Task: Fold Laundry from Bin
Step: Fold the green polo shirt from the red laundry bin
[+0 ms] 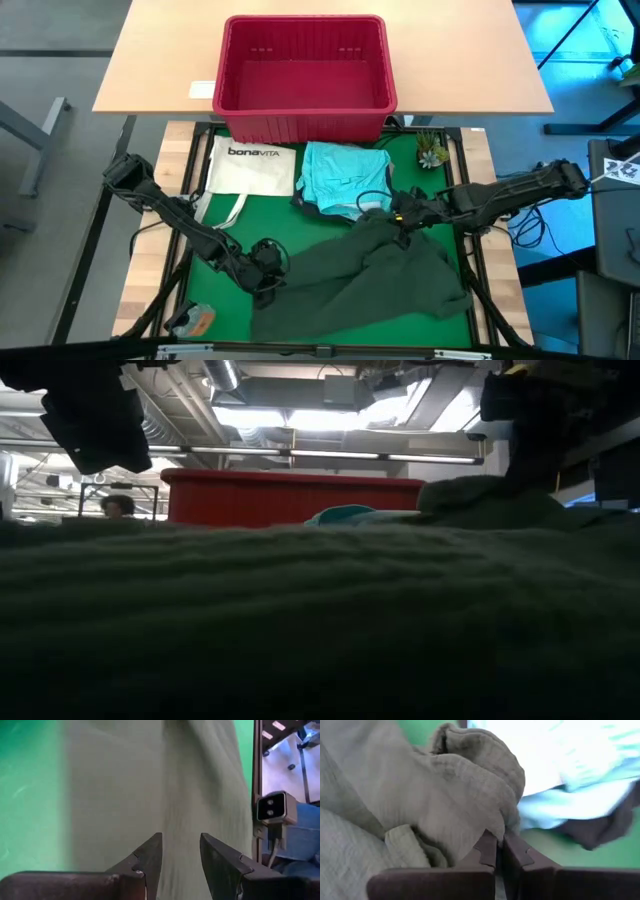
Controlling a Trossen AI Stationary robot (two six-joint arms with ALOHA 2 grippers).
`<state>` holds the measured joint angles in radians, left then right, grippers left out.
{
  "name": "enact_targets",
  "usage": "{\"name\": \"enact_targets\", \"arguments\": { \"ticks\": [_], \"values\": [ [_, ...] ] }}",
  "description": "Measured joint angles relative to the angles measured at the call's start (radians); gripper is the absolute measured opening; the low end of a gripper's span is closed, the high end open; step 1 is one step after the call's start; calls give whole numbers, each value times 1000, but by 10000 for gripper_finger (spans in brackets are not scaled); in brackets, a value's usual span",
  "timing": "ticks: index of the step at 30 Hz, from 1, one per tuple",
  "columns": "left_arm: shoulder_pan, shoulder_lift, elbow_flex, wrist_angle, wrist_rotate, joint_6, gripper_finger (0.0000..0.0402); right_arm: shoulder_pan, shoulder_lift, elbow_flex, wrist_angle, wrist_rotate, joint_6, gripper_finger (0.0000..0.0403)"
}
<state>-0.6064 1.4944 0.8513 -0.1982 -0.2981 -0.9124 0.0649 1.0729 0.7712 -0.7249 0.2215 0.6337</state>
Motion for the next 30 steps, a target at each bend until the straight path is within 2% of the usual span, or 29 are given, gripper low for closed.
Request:
{"name": "enact_targets", "arguments": {
  "ticks": [4, 9, 12, 16, 18, 25, 30],
  "values": [
    [0, 0, 0, -12, 8, -2, 126, 0, -12, 0, -9, 6, 15, 9],
    [6, 0, 0, -82, -55, -31, 126, 0, -12, 0, -10, 10, 13, 4],
    [29, 1, 0, -115, -63, -89, 126, 0, -11, 0, -22, 73, 12, 4],
    [56, 1, 0, -126, -65, -99, 126, 0, -12, 0, -89, 192, 16, 6],
    [73, 1, 0, -158, -63, -99, 126, 0, -11, 0, -120, 213, 17, 6],
    [171, 1, 0, -276, -101, -98, 126, 0, -12, 0, -141, 181, 16, 7],
    [268, 1, -9, -278, -107, -37, 126, 0, -11, 0, -141, 174, 16, 7]
  ]
}}
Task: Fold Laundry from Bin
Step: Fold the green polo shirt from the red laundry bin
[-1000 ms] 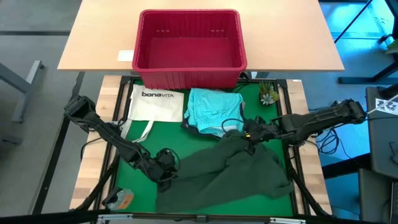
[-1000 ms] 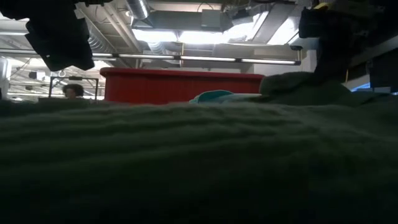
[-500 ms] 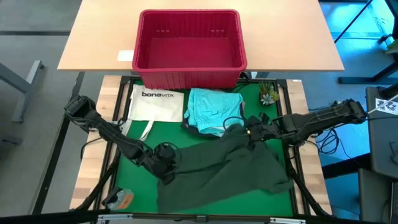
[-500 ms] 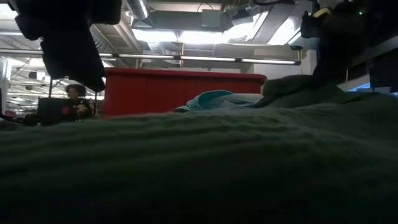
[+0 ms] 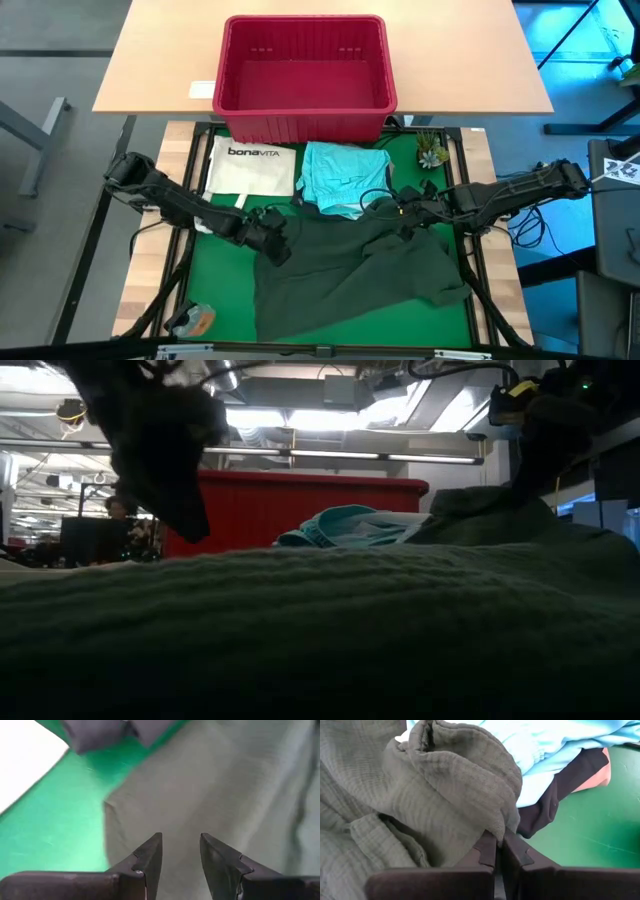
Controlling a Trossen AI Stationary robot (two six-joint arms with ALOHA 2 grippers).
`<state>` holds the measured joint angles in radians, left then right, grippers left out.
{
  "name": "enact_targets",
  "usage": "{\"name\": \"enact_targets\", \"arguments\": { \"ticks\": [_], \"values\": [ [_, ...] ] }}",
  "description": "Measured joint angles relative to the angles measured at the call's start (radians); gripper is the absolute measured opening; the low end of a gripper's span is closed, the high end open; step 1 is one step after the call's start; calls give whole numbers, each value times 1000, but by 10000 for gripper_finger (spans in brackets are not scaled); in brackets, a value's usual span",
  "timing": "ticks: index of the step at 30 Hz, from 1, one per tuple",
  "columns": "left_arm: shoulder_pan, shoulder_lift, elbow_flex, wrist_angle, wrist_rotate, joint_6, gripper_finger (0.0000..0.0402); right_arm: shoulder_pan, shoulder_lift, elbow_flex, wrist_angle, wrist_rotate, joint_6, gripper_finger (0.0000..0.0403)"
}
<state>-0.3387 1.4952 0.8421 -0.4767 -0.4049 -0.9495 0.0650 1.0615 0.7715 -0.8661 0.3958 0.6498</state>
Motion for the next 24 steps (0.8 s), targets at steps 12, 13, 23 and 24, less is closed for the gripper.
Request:
{"name": "enact_targets", "arguments": {
  "ticks": [12, 13, 23, 24],
  "values": [
    [151, 0, -101, 140, 60, 66, 126, 0, 0, 0, 0, -4, -1, 7],
    [158, 0, -110, 161, 62, 73, 126, 0, 0, 0, 0, -4, -1, 7],
    [237, 5, -210, 302, 125, 97, 126, 0, 0, 0, 0, -4, -1, 7],
    [240, 5, -220, 322, 130, 97, 126, 0, 0, 0, 0, -4, -1, 7]
  ]
}}
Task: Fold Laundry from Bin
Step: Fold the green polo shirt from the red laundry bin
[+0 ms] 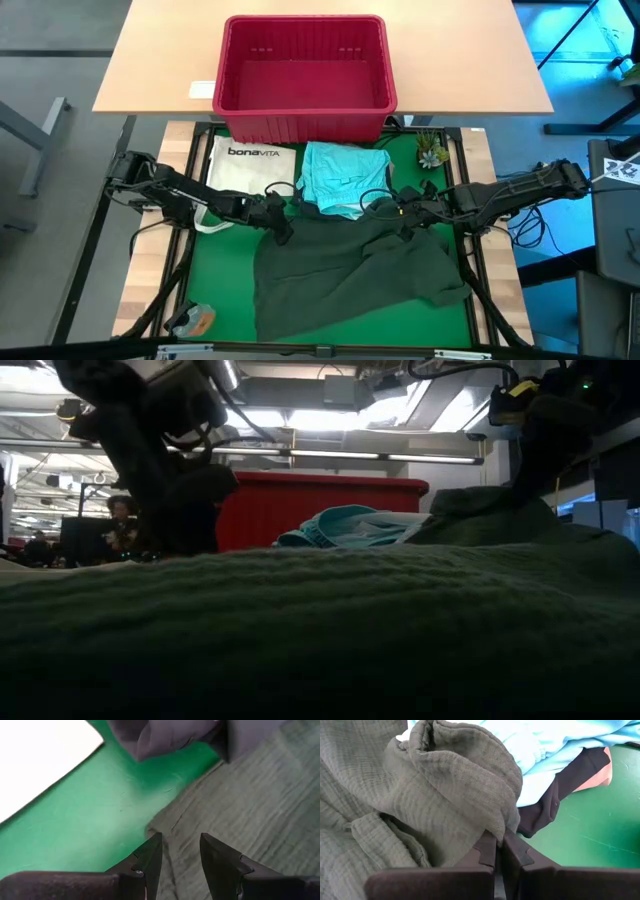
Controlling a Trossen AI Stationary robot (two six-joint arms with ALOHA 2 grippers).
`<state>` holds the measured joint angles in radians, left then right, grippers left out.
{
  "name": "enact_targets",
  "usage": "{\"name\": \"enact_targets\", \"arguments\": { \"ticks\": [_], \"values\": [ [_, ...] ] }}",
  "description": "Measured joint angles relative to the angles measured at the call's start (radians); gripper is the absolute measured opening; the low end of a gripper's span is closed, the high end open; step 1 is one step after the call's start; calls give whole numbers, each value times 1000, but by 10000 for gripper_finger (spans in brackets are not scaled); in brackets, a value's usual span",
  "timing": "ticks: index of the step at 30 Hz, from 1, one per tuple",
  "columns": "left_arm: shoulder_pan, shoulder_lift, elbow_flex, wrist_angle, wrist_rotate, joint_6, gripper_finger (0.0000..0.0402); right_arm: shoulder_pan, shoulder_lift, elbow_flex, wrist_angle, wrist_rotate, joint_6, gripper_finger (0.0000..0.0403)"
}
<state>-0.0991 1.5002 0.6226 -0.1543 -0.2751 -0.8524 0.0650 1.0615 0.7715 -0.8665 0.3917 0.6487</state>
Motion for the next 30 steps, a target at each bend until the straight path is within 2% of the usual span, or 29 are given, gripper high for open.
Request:
{"name": "enact_targets", "arguments": {
  "ticks": [6, 9, 14, 18, 22, 27, 30],
  "values": [
    [19, 4, -42, 63, 6, -1, 126, 0, 0, 0, 0, 0, 0, 7],
    [24, 30, -44, 74, 21, -1, 126, 0, 0, 0, 0, 0, 0, 7],
    [20, 105, -41, 206, 41, 2, 126, 0, 0, 0, 1, 0, 0, 7],
    [19, 124, -40, 238, 48, 1, 123, 0, 0, 0, 1, -4, 0, 7],
    [19, 126, -41, 236, 49, -1, 90, 0, 0, 0, 1, -10, 0, 7],
    [19, 125, -42, 231, 48, -3, 13, 0, 0, 0, 1, -9, 0, 7],
    [18, 107, -42, 226, 58, 5, 6, 0, 0, 0, 1, -9, -1, 7]
  ]
}}
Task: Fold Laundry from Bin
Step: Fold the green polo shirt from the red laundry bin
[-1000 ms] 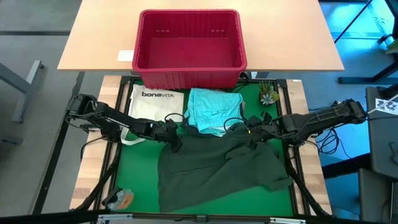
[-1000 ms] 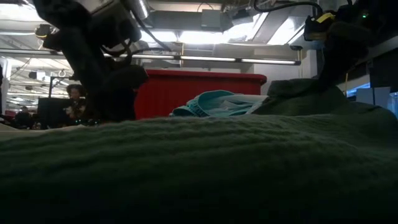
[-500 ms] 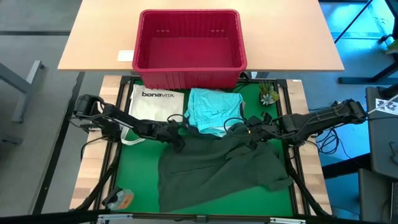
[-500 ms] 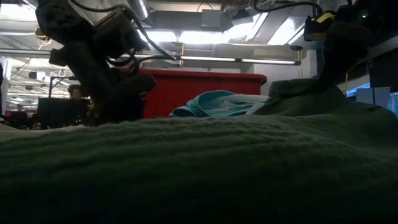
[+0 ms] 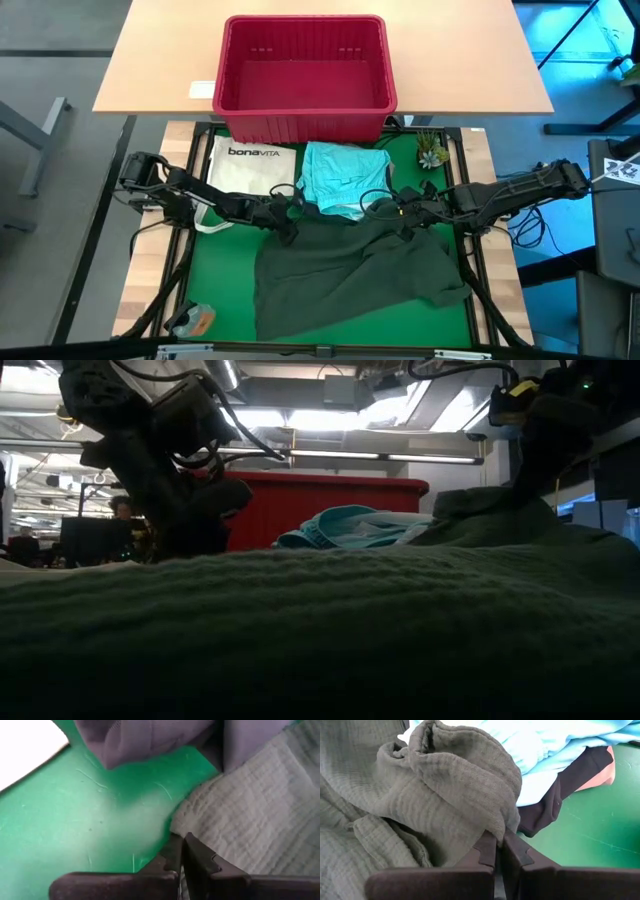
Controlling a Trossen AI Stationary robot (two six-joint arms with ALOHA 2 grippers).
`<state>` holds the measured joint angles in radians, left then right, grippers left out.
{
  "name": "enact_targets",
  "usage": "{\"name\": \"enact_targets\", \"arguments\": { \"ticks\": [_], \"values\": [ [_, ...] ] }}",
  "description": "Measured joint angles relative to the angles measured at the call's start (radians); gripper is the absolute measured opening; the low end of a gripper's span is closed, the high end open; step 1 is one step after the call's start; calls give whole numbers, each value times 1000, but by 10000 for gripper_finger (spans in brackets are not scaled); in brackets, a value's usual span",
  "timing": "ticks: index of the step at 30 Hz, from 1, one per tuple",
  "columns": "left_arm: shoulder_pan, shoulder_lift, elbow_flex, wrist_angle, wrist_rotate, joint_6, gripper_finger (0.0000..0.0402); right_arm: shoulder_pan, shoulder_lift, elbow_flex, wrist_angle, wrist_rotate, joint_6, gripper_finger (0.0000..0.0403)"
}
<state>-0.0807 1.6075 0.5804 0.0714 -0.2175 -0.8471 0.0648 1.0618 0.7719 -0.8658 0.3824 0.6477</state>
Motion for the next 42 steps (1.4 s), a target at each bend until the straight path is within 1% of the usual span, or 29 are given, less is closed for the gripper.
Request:
{"name": "enact_targets", "arguments": {
  "ticks": [6, 12, 15, 20, 24, 28, 33, 37, 42],
  "values": [
    [-3, -88, -5, -36, 24, 48, 2, 0, 0, 21, -14, -2, -75, 7],
    [-32, -216, -5, -106, 2, 106, 1, 0, 0, 127, -56, 18, -157, 7],
    [-50, -285, -2, -140, -28, 141, 1, 0, -1, 154, -55, 18, -187, 7],
    [-81, -394, -2, -258, -61, 174, 0, 0, 0, 157, -79, 7, -241, 7],
    [-109, -465, -2, -320, -84, 177, 0, 0, 0, 157, -112, 58, -259, 7],
    [-143, -528, -2, -350, -108, 188, 0, 0, 0, 157, -149, 53, -266, 7],
    [-204, -568, -2, -339, -112, 272, 0, 0, 0, 157, -201, 48, -269, 7],
    [-268, -569, -1, -339, -112, 276, 0, 1, 0, 157, -198, 37, -288, 7],
    [-349, -569, -1, -277, -113, 275, 0, 21, 0, 157, -174, -57, -342, 7]
  ]
}}
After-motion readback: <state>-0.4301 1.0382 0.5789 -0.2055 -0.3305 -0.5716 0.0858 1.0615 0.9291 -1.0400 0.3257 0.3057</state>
